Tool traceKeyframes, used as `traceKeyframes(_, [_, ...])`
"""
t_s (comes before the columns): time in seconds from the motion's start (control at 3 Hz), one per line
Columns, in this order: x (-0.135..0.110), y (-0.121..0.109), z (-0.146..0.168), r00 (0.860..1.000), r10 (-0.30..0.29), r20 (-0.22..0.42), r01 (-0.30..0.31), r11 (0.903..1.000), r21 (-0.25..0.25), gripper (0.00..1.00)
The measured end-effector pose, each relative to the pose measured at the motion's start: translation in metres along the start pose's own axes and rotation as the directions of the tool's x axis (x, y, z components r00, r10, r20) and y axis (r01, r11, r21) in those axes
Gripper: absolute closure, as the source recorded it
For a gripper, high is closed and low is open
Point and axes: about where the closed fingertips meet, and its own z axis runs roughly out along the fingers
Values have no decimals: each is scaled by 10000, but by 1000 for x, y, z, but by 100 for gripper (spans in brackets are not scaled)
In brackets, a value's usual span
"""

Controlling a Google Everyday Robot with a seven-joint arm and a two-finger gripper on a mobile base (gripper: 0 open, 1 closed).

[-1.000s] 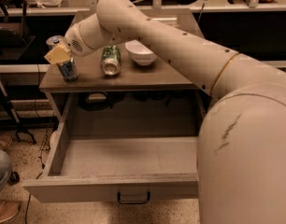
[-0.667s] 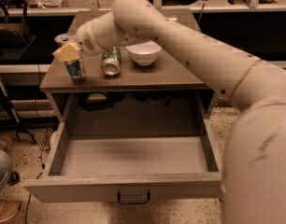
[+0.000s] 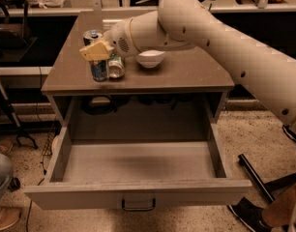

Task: Place redbull can into top drawer

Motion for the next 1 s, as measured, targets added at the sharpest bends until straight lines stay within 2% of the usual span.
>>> traceKeyframes(0.33, [20, 7, -2, 9985, 396, -381, -394, 9992, 47, 100])
traceKeyframes(0.67, [49, 25, -27, 9866, 1381, -873, -1318, 9885, 737, 100])
traceKeyframes(1.0, [102, 51, -45, 9484, 2688, -1682, -2450, 9580, 1492, 100])
